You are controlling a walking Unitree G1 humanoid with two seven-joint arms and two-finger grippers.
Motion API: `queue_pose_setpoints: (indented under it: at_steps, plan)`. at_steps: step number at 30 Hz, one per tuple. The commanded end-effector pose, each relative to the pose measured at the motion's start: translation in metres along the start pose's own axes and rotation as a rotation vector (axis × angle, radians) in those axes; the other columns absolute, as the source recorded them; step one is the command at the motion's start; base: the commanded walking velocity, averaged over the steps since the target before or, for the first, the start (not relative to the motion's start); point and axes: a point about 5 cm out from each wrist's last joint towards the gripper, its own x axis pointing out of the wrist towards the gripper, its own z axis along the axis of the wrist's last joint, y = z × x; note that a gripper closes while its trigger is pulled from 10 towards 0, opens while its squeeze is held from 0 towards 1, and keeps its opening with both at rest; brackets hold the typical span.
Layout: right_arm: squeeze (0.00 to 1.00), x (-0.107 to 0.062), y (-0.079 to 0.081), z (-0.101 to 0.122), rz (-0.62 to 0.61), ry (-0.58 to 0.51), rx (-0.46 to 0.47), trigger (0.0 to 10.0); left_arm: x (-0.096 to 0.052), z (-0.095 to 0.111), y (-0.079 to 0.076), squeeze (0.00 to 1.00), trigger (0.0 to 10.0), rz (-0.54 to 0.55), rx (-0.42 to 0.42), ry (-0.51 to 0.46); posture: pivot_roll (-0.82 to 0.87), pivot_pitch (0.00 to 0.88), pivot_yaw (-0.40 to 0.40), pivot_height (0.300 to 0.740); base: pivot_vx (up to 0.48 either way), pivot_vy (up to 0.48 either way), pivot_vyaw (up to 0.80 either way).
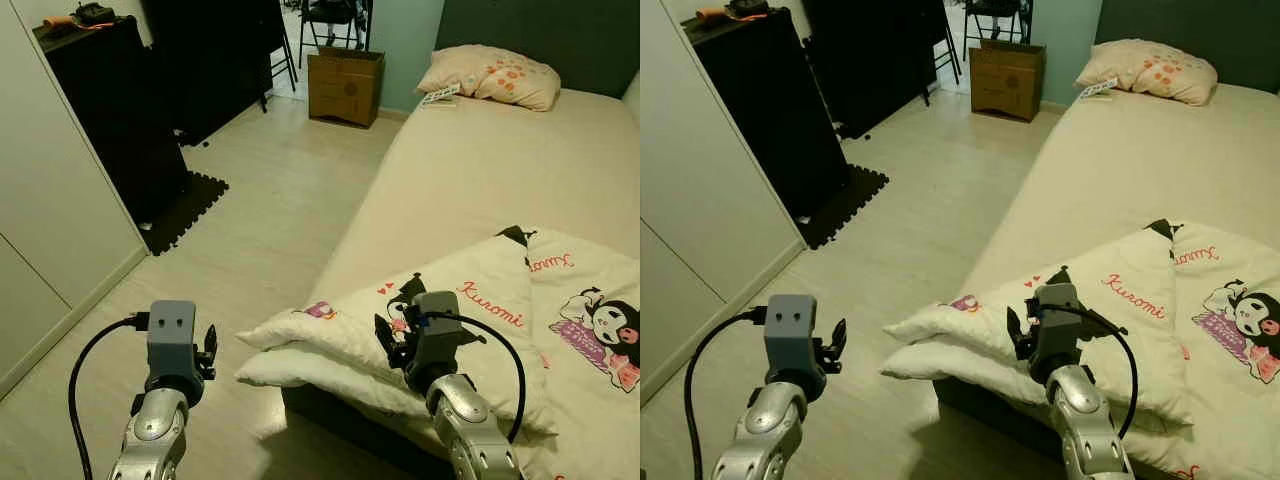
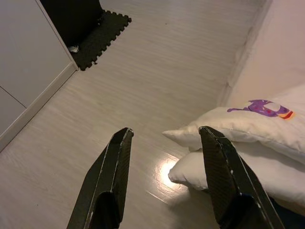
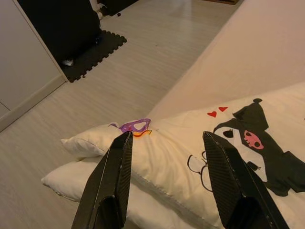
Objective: Clean up the room
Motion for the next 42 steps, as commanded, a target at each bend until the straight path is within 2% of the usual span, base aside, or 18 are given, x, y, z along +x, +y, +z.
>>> queue_pose_setpoints:
  at_steps: [1,5,27,32,42]
  plan:
    - [0.00,-0.001,-0.001,-0.003,-0.004,0.010,0.005,10.0,-0.001,-0.006,0.003,0.00,10.0,0.015,0.009,0.032,-0.06,0.149,0.038,0.733,0.000,-0.480,0.00]
    - [0.00,-0.001,-0.002,-0.003,-0.006,0.009,0.005,10.0,0.000,-0.007,0.003,0.00,10.0,0.025,-0.009,0.043,-0.06,0.150,0.037,0.733,0.000,-0.240,0.00]
    - [0.00,0.001,-0.003,-0.001,-0.015,0.009,0.004,10.0,-0.002,-0.008,0.007,0.00,10.0,0.026,0.014,0.035,-0.06,0.145,0.030,0.733,0.000,0.000,0.00]
    - [0.00,0.007,-0.011,-0.005,-0.100,0.057,0.002,10.0,0.000,-0.007,0.008,0.00,10.0,0.004,0.046,0.036,-0.06,0.143,0.031,0.733,0.000,0.000,0.00]
    - [0.00,0.021,-0.005,0.000,-0.082,0.071,0.026,10.0,0.005,-0.004,0.008,0.00,10.0,-0.003,0.049,0.030,-0.06,0.135,0.035,0.733,0.000,0.000,0.00]
